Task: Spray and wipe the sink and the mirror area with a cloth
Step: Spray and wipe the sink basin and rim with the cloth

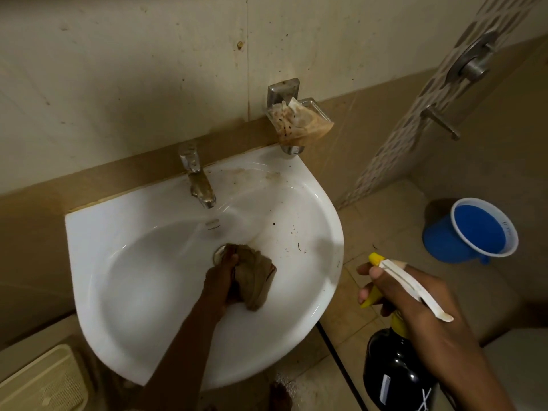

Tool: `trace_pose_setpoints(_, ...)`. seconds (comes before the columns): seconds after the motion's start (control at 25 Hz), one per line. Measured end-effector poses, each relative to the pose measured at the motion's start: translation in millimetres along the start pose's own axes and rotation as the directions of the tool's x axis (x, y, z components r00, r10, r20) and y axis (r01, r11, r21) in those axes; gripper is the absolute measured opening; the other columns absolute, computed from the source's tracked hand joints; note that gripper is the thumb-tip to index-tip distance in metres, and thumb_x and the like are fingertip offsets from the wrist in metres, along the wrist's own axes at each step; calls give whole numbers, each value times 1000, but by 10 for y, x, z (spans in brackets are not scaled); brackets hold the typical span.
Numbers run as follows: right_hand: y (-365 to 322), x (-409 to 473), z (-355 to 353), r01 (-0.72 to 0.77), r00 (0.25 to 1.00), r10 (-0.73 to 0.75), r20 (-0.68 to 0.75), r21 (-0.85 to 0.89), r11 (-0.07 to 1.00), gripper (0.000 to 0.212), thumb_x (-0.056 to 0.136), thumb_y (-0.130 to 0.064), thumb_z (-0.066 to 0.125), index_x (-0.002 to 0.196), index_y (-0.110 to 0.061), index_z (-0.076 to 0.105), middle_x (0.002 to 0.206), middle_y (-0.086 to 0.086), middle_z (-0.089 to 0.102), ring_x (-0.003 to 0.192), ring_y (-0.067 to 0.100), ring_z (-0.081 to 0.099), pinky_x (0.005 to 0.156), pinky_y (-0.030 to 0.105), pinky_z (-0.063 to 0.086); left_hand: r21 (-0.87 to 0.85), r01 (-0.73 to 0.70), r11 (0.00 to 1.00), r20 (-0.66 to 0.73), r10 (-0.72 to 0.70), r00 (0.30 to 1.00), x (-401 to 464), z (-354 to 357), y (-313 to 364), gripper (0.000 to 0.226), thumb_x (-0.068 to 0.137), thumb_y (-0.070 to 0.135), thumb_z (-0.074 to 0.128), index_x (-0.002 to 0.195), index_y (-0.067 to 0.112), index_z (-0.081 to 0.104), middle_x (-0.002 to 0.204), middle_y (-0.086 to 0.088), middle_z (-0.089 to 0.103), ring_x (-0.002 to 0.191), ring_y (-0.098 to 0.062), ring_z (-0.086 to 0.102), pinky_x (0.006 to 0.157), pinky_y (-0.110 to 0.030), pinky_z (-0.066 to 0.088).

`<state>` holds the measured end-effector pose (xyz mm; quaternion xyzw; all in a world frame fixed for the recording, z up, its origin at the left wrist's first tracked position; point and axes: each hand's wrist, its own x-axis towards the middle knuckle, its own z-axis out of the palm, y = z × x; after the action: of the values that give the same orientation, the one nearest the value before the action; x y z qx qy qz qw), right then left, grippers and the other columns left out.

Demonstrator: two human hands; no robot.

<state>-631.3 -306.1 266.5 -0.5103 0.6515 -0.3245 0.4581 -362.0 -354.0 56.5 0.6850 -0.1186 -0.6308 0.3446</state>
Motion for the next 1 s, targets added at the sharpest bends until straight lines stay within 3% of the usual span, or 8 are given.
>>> trace_pose_setpoints(0.04,9,6,-18,-3,1000,3,-6,1,1000,26,89,-42,61,83,-27,81,74,7,79,68,15,73,65,26,53,343,-66,937,-121,114,986,-16,62,24,71,88,55,58,139,7,49,134,-21,56,118,-40,56,104,-51,44)
trace_pose_setpoints(0.12,20,5,-46,-8,1000,8,-18,5,1000,22,94,-34,63,83,-27,81,74,6,79,67,14,72,64,26,53,809,-6,588,-265,373,889,-72,123,33,71,88,60,53,140,13,41,140,-21,42,127,-43,44,107,-55,33)
trace_pose_setpoints(0.2,16,10,-53,-1,1000,1,-23,-4,1000,23,96,-33,62,83,-27,80,73,5,79,63,11,70,63,27,54,923,31,383,-274,603,749,-216,143,26,76,82,58,59,138,12,39,133,-22,41,120,-44,44,97,-54,35)
trace_pose_setpoints(0.28,27,23,-29,15,1000,-15,-9,7,1000,27,93,-41,61,83,-24,80,73,5,78,62,9,69,63,24,53,962,-102,252,-126,746,654,-203,130,-73,64,83,48,60,131,9,45,122,-24,49,107,-45,51,84,-51,40)
trace_pose_setpoints(0.36,57,56,24,22,1000,-22,4,22,1000,33,90,-48,66,81,-20,80,72,6,78,64,9,70,62,18,52,930,-250,269,-22,720,694,-164,119,-122,58,88,51,48,134,14,48,124,-18,52,106,-45,54,85,-50,46)
trace_pose_setpoints(0.52,117,140,143,-14,1000,13,8,67,998,27,94,-36,66,81,-18,82,73,5,79,64,7,70,62,12,51,947,-154,280,-42,587,809,-108,261,-174,89,75,66,49,146,17,29,139,-15,33,116,-45,44,99,-56,41)
trace_pose_setpoints(0.72,192,191,137,7,1000,-8,24,20,1000,34,92,-49,69,79,-19,80,74,4,79,67,13,73,63,14,53,810,-43,585,-246,405,881,-35,714,-3,92,86,41,61,153,7,7,149,-26,14,133,-52,27,109,-62,31)
trace_pose_setpoints(1.0,223,118,-62,-9,999,9,-37,15,1000,23,94,-40,61,85,-33,81,75,1,80,65,8,71,66,22,53,604,-194,773,-161,356,920,-55,1381,308,77,80,42,69,143,21,30,138,-16,27,123,-45,37,99,-55,43)
